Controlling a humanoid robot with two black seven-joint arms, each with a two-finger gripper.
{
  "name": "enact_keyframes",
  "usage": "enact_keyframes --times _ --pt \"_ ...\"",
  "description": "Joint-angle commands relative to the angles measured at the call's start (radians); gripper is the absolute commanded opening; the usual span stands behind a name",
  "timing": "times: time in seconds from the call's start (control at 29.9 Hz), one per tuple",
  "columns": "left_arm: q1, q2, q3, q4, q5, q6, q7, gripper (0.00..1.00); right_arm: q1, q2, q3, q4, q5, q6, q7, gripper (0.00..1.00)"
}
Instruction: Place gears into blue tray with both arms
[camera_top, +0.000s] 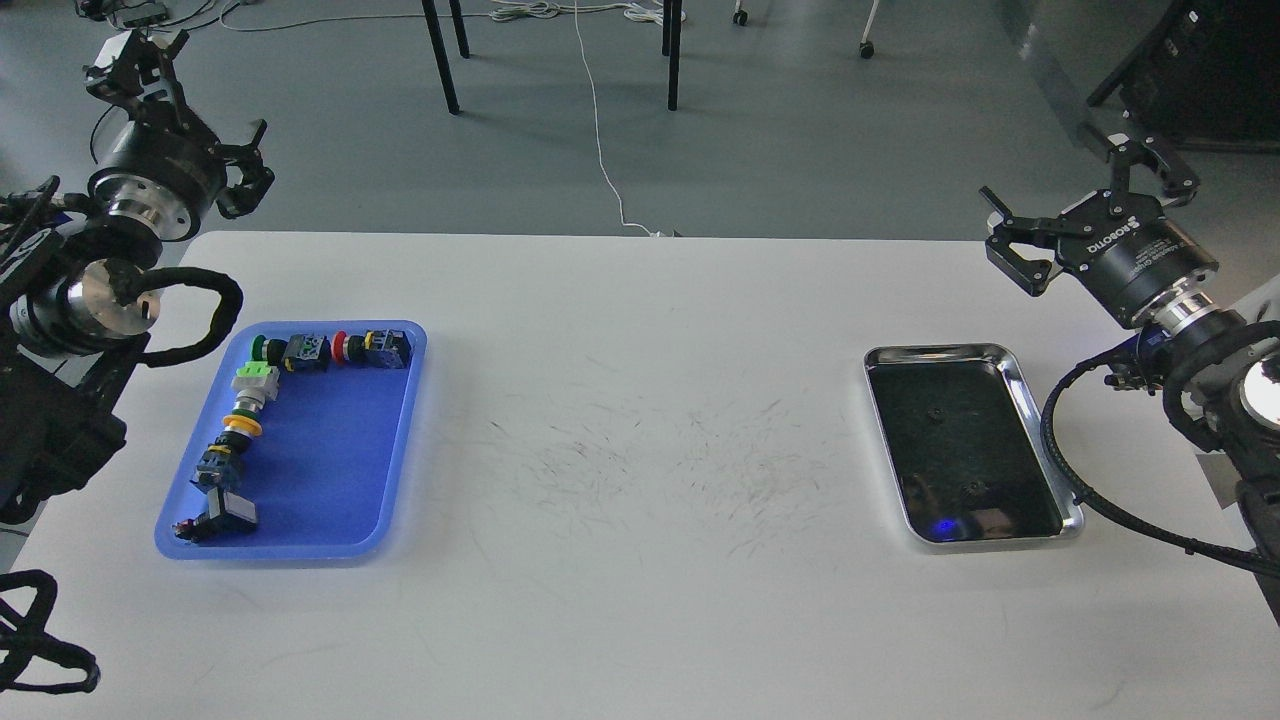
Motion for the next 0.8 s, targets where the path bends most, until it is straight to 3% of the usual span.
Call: enact_keyframes --times 0.0,0.53,0.77 --pt "0.000 0.003 0.000 0.000 0.004 -0.004 -0.003 0.98 0.000 0.000 0.002 0.001 0.000 0.000 0.000 0.99" --pt "0.000 0.009 0.000 0.006 0.000 -0.007 -0.012 0.98 0.015 0.002 0.008 -0.011 -0.002 0.000 0.000 0.99" --pt "0.001 0.007 0.000 0.006 0.000 -0.007 -0.021 0.98 0.043 0.020 0.005 -0.089 -0.002 0.000 0.001 0.99"
